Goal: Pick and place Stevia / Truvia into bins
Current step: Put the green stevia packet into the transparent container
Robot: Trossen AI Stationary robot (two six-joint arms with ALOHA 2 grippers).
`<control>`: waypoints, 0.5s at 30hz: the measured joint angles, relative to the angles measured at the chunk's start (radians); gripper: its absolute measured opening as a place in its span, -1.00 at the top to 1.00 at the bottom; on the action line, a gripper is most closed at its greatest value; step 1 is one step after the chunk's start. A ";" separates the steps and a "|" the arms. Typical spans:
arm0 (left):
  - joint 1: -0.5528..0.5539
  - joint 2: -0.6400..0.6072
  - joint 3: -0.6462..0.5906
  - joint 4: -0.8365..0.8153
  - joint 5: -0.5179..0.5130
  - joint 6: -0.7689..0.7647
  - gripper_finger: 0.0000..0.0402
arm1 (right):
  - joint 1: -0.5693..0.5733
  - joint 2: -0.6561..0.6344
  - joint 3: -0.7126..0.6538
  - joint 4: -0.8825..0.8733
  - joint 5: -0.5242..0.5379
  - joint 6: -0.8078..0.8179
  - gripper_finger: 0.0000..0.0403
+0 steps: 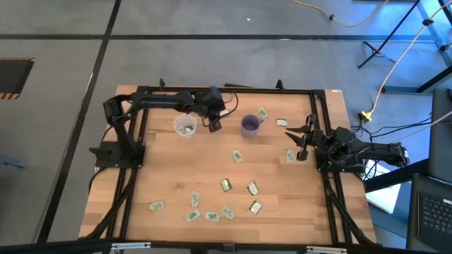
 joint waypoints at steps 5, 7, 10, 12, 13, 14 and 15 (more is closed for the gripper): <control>0.027 0.089 0.078 0.004 0.008 0.001 0.43 | 0.000 0.000 0.000 -0.005 0.000 -0.002 0.63; 0.033 0.133 0.116 -0.010 0.008 0.004 0.43 | 0.000 0.000 0.000 -0.006 0.000 -0.002 0.63; 0.034 0.183 0.160 -0.060 0.007 0.006 0.43 | 0.000 0.000 0.000 -0.009 0.000 -0.002 0.63; 0.034 0.207 0.181 -0.092 0.006 0.015 0.44 | 0.000 0.000 0.000 -0.015 0.001 -0.004 0.63; 0.034 0.216 0.186 -0.103 0.004 0.015 0.44 | 0.000 0.000 0.000 -0.018 0.000 -0.004 0.63; 0.033 0.223 0.189 -0.104 0.001 0.015 0.45 | 0.000 0.000 0.000 -0.021 0.000 -0.004 0.63; 0.033 0.227 0.189 -0.103 -0.001 0.015 0.45 | 0.000 0.000 0.000 -0.023 0.000 -0.005 0.63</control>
